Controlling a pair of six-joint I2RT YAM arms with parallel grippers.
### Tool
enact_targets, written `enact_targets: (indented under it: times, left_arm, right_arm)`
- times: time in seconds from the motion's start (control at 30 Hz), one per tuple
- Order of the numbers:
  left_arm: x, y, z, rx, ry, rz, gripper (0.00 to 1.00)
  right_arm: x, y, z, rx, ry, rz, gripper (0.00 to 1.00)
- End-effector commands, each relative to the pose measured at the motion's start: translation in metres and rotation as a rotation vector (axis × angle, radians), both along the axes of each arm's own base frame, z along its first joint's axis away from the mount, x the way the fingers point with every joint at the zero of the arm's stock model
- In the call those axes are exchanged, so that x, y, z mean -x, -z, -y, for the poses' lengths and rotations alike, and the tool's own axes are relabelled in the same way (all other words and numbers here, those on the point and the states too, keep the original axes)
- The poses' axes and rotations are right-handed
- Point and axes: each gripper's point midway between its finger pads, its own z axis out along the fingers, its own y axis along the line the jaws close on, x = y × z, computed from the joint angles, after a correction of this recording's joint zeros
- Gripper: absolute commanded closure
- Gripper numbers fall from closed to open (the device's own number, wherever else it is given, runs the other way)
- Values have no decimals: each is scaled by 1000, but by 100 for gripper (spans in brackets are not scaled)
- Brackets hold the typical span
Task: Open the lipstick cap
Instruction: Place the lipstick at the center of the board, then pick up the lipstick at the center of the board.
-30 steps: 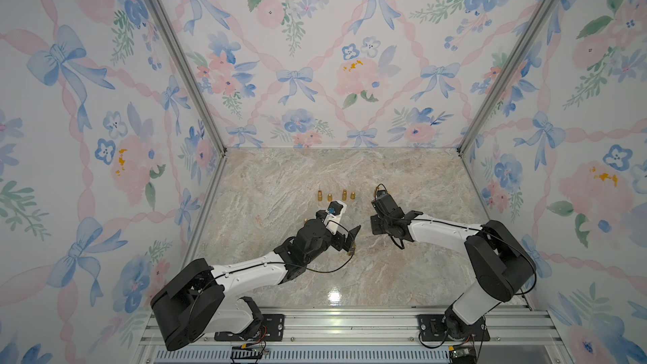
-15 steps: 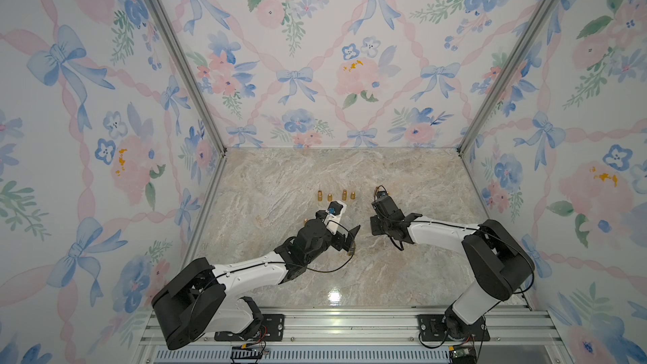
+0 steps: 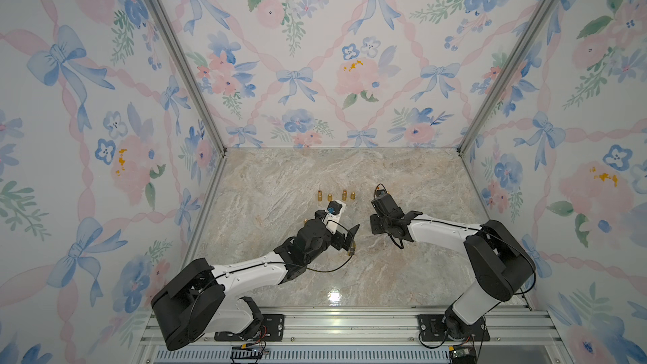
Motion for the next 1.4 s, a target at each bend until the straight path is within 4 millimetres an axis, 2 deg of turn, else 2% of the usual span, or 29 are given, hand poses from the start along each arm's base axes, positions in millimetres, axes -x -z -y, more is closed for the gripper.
enact_targets:
  times: [0.0, 0.13, 0.27, 0.4, 0.57, 0.67, 0.7, 0.83, 1.1, 1.37]
  left_arm:
    - [1, -5, -8, 1, -22, 18, 2]
    - [2, -12, -16, 15, -46, 22, 2]
    - [2, -15, -28, 13, -83, 16, 2]
    - [-3, -19, -51, 0, -174, 2, 2]
    - [-15, -20, -89, 11, -311, -59, 2]
    - [-18, -20, -111, 41, -374, -84, 2]
    - [-18, -19, -118, 47, -395, -90, 2]
    - [-17, -13, -147, 71, -489, -113, 2]
    - [-14, 4, -186, 105, -627, -159, 2]
    - [-9, 16, -204, 137, -700, -178, 2]
  right_arm:
    - [-3, -39, -2, -21, -3, 47, 53]
    - [1, -72, -2, -41, 1, 60, 48]
    - [10, -105, -17, -71, -51, 77, 44]
    - [22, -127, -45, -115, -130, 31, 41]
    - [35, -139, -89, -136, -209, -27, 38]
    - [41, -137, -119, -150, -248, -59, 37]
    - [41, -127, -129, -143, -250, -84, 37]
    - [43, -113, -165, -183, -282, -120, 36]
    - [48, -81, -229, -248, -342, -192, 35]
    - [36, -48, -254, -213, -322, -198, 38]
